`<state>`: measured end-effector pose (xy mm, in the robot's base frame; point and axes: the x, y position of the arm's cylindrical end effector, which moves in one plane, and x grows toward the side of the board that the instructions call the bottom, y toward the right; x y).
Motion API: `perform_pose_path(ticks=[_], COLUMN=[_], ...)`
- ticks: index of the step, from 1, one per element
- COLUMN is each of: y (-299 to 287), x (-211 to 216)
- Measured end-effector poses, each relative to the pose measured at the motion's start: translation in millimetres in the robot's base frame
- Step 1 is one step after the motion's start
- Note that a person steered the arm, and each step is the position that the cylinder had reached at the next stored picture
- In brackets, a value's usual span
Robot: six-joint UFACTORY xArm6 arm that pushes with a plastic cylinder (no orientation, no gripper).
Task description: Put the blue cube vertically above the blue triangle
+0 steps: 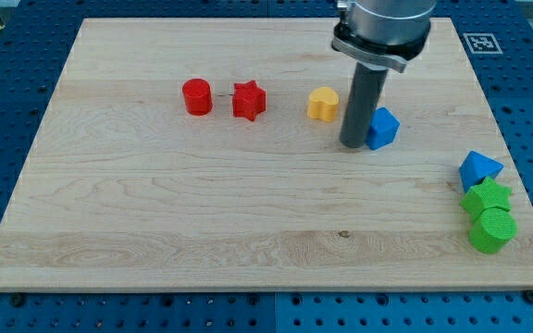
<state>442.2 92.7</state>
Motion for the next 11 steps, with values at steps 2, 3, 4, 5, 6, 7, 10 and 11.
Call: perform_pose_path(ticks=[2,3,4,5,6,7,10,11], y=[-12,13,39,60,75,78,117,116], x=[-21,-21,-21,-21,-13,9,15,15])
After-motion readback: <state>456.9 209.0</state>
